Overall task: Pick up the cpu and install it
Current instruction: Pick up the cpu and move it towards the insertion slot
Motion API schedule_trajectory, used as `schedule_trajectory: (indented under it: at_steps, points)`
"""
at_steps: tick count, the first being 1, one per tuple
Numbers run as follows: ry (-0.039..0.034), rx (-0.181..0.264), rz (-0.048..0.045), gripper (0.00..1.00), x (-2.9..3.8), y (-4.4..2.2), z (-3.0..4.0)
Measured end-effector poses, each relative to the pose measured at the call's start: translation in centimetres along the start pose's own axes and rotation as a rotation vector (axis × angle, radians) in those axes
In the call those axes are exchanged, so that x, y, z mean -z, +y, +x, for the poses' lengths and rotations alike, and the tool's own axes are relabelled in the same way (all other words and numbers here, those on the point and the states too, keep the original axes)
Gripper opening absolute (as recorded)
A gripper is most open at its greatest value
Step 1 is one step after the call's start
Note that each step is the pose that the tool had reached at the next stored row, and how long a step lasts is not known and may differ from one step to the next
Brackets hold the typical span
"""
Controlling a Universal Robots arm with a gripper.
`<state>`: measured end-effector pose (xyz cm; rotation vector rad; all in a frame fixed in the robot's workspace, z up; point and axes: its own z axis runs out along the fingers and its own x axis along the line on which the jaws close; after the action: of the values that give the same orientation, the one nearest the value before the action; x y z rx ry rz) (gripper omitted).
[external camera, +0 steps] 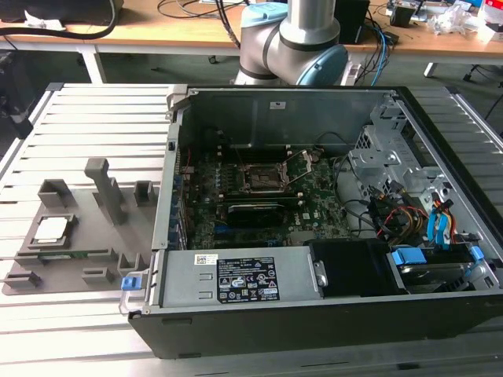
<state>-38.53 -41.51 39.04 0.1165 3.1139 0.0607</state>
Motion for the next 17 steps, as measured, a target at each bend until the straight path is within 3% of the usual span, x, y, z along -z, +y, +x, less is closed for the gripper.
schedule_trajectory:
  at_steps: [1,9,17]
  points:
    - [0.0000,0.000,0.0000,0.81,0.00,0.00,0.00]
    - [0.0000,0.000,0.0000,0.81,-0.29,-0.01,0.00]
    - [-0.0001,0.000,0.0011,0.81,-1.53,-0.06,0.02]
